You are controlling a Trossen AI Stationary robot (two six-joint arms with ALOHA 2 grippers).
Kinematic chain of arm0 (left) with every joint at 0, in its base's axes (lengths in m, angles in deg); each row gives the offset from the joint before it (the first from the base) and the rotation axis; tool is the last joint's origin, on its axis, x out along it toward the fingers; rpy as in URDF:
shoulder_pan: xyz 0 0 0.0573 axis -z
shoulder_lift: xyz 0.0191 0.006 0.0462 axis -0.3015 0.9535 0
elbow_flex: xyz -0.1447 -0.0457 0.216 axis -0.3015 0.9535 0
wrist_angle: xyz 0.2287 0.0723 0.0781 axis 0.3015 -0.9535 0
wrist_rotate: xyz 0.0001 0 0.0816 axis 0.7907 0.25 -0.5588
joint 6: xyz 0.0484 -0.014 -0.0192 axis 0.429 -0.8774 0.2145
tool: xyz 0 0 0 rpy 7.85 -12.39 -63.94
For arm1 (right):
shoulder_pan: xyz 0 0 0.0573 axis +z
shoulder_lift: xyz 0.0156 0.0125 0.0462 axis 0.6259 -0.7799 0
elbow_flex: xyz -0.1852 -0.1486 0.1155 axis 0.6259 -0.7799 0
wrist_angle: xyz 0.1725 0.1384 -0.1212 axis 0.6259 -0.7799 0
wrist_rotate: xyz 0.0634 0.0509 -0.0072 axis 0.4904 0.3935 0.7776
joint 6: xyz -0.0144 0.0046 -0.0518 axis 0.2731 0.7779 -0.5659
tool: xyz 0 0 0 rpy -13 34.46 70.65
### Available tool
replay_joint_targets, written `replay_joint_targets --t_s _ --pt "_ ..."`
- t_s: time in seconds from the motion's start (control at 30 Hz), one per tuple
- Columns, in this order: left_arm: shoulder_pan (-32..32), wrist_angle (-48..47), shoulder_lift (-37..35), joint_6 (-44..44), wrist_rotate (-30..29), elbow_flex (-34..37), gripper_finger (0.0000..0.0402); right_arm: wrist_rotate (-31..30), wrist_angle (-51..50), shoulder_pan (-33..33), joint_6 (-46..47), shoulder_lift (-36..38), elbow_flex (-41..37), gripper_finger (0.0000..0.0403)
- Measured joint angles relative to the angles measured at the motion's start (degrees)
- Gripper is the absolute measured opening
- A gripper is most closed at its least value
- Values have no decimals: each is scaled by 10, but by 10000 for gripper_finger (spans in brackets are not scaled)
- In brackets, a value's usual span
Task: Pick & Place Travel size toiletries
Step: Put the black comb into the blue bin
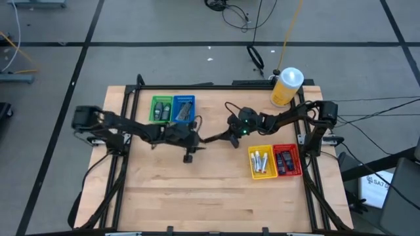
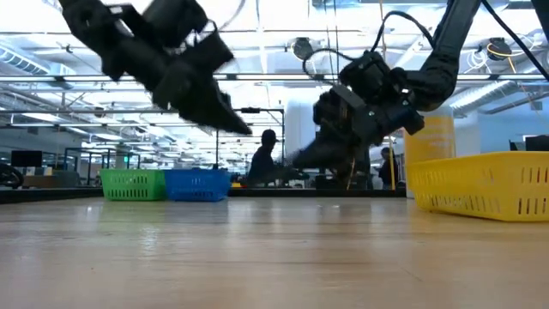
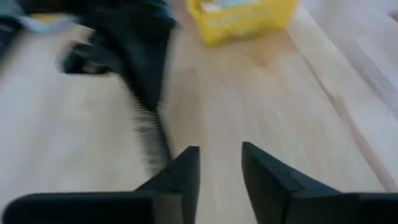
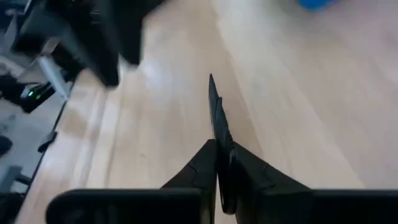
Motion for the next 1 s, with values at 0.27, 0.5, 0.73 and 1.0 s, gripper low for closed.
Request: replay_joint_targets --t_s 0.27,0.5,0.73,1.0 --pt "-16 33 -66 -4 -75 0 202 -3 139 25 -142 1 0 13" --pt "-35 29 -36 -28 -13 0 231 -59 159 45 -172 1 0 11" --pt "-36 25 -31 -26 -21 0 151 -58 159 45 -172 1 0 16" --pt "-36 13 -27 -29 -27 -1 13 -57 158 46 -183 2 0 25"
